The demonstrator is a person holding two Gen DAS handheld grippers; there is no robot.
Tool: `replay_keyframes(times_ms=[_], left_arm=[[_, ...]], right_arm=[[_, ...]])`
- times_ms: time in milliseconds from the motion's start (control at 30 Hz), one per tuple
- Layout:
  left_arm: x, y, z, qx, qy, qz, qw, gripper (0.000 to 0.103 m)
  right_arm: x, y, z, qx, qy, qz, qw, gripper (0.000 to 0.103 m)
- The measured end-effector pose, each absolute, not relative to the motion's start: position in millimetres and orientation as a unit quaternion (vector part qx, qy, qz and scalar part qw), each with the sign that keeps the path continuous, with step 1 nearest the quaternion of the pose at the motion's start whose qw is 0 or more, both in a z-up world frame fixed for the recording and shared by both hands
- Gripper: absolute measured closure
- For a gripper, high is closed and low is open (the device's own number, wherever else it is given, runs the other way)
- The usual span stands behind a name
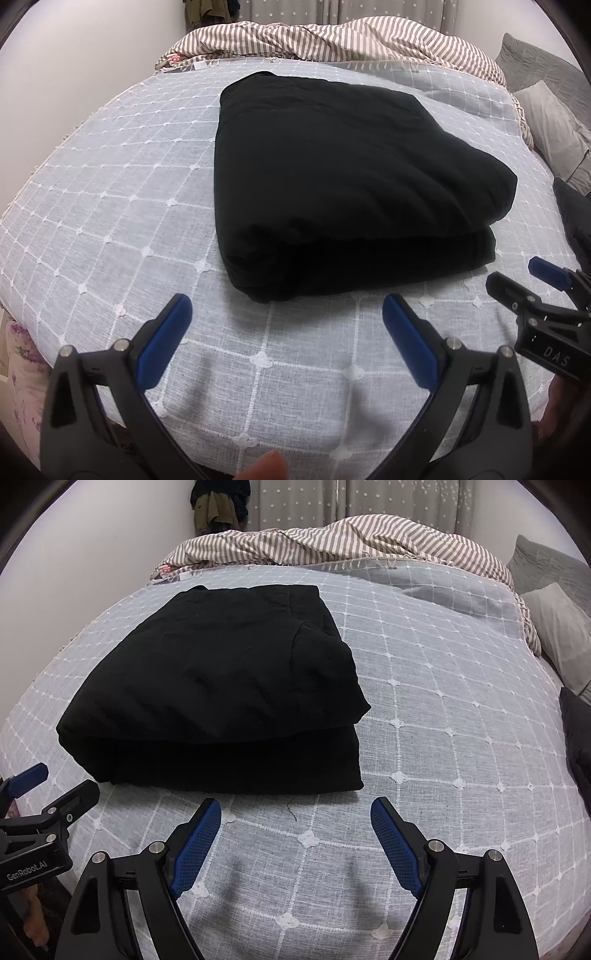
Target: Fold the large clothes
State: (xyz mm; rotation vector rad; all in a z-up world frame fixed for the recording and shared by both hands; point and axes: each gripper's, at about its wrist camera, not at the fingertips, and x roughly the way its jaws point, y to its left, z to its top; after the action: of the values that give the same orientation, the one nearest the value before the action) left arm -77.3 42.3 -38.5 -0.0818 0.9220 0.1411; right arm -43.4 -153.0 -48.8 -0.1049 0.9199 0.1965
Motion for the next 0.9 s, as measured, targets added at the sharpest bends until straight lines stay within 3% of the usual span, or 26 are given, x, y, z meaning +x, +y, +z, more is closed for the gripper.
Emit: replay_keyframes(times_ms=[900], left_arm=[[-76.5,42.0,-39.0,-0.039,0.447,0.064,0.891,0.001]], right_arm=[[-43.9,-151.6,-49.9,-0.051,0.448,0.092,0.888,0.019]])
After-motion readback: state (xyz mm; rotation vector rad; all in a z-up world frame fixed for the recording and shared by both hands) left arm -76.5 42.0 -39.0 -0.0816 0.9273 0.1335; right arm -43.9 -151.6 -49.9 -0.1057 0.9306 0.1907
